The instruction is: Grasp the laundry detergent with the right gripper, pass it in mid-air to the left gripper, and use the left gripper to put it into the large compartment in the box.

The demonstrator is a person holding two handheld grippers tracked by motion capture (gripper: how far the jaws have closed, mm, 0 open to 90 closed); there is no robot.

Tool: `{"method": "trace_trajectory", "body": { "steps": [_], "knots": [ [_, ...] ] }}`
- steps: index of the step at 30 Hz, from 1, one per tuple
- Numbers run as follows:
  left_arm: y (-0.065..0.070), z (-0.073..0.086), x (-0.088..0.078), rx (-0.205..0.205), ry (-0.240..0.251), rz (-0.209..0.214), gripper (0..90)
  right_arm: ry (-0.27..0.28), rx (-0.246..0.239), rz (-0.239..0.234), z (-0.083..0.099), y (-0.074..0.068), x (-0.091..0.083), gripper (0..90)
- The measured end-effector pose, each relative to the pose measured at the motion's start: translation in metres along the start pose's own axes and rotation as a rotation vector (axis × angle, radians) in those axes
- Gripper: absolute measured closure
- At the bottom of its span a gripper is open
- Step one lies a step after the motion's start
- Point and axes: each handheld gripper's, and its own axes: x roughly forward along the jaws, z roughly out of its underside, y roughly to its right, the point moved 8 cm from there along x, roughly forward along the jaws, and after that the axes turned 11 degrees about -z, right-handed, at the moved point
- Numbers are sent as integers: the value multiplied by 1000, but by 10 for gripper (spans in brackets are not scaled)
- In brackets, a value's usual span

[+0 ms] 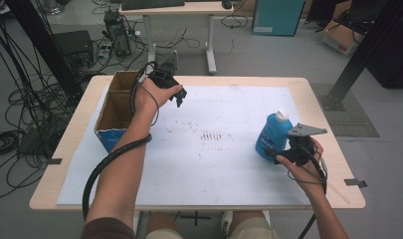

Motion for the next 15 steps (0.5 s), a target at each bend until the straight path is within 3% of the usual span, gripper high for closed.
{"method": "trace_trajectory", "body": {
  "steps": [15],
  "knots": [
    [-2, 1, -1, -2, 1, -1, 59, 11, 4, -3, 0, 1, 1, 21]
  ]
}}
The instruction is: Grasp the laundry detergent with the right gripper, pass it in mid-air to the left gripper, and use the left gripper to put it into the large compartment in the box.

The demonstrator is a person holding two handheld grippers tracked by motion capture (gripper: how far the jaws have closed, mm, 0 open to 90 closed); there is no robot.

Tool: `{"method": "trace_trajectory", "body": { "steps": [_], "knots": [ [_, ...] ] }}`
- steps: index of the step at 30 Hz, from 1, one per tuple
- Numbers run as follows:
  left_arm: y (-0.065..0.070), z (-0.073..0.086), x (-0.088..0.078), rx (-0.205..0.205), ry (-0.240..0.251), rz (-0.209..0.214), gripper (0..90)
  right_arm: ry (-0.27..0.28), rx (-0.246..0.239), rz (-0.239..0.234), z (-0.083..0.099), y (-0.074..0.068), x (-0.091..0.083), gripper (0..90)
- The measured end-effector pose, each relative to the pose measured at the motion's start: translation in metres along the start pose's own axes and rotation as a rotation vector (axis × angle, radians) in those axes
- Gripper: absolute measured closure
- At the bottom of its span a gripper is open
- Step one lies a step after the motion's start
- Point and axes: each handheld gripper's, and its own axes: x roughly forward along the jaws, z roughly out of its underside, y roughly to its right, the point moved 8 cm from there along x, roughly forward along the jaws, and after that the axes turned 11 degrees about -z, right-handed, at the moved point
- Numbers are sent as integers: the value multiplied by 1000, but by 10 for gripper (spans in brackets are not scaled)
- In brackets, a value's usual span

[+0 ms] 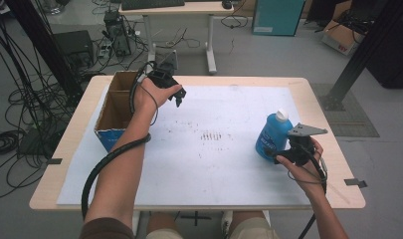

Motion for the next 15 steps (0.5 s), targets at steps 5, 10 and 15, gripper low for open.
{"method": "trace_trajectory", "body": {
  "steps": [5, 10, 15],
  "knots": [
    [0, 0, 0, 1, 3, 1, 59, 1, 2, -5, -1, -2, 2, 21],
    [-1, 1, 0, -2, 1, 1, 59, 1, -2, -7, -2, -3, 2, 21],
    [-2, 2, 0, -3, 0, 1, 59, 3, -3, -7, -2, -3, 2, 21]
  ]
}}
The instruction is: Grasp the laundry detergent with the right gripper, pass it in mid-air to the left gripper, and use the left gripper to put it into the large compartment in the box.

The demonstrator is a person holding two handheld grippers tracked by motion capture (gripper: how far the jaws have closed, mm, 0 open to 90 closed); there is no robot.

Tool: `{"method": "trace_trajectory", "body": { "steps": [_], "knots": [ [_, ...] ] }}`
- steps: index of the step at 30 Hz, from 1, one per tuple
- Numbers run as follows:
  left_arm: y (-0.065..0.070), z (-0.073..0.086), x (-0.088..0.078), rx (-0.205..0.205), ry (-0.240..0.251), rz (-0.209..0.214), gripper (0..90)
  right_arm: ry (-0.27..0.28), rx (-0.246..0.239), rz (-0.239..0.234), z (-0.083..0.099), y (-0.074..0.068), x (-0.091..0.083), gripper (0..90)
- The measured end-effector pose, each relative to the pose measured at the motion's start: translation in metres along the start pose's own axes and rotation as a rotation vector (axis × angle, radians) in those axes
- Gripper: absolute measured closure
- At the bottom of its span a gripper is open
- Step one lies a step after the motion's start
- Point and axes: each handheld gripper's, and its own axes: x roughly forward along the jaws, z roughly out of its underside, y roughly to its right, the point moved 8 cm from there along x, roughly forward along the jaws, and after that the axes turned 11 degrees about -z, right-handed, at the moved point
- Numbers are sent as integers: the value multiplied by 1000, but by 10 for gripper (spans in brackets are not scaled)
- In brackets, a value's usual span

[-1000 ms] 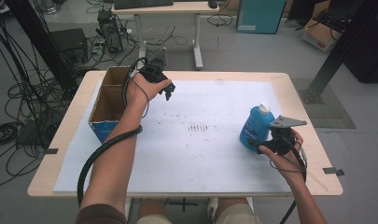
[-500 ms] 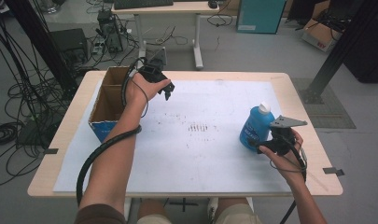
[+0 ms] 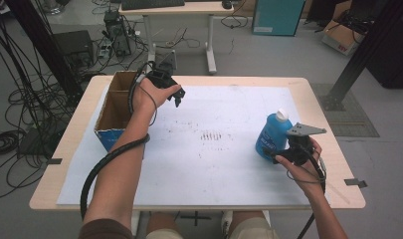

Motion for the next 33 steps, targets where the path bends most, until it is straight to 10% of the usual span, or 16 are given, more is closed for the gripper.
{"method": "trace_trajectory", "body": {
  "steps": [33],
  "knots": [
    [0, 1, -1, -8, -1, -6, 58, 18, -13, -6, 1, 2, 1, 20]
  ]
}}
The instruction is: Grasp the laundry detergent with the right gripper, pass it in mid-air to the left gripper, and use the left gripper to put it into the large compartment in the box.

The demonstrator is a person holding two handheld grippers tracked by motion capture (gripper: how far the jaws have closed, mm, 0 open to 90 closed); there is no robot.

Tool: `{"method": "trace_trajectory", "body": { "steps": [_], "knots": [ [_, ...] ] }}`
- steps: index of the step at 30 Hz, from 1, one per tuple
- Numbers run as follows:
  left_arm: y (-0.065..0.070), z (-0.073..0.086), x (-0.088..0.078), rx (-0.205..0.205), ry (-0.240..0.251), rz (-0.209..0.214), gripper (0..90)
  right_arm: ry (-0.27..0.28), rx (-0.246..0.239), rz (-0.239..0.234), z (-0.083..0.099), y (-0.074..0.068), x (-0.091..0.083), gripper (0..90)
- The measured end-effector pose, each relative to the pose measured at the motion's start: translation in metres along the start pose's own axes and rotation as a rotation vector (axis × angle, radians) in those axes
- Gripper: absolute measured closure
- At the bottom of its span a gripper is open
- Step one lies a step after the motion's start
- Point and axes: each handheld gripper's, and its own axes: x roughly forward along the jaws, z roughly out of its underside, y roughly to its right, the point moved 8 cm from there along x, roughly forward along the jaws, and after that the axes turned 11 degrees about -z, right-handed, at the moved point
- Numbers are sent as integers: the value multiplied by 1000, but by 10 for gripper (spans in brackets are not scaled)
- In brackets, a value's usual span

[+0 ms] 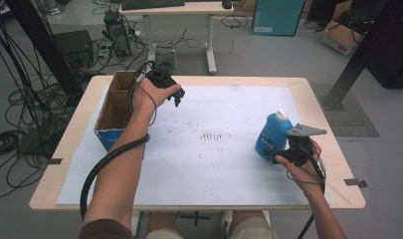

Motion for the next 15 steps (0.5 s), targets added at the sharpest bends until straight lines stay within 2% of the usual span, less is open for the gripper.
{"method": "trace_trajectory", "body": {
  "steps": [15],
  "knots": [
    [2, 0, -1, 10, -2, -3, 58, 8, 2, 0, 0, 0, -1, 25]
  ]
}}
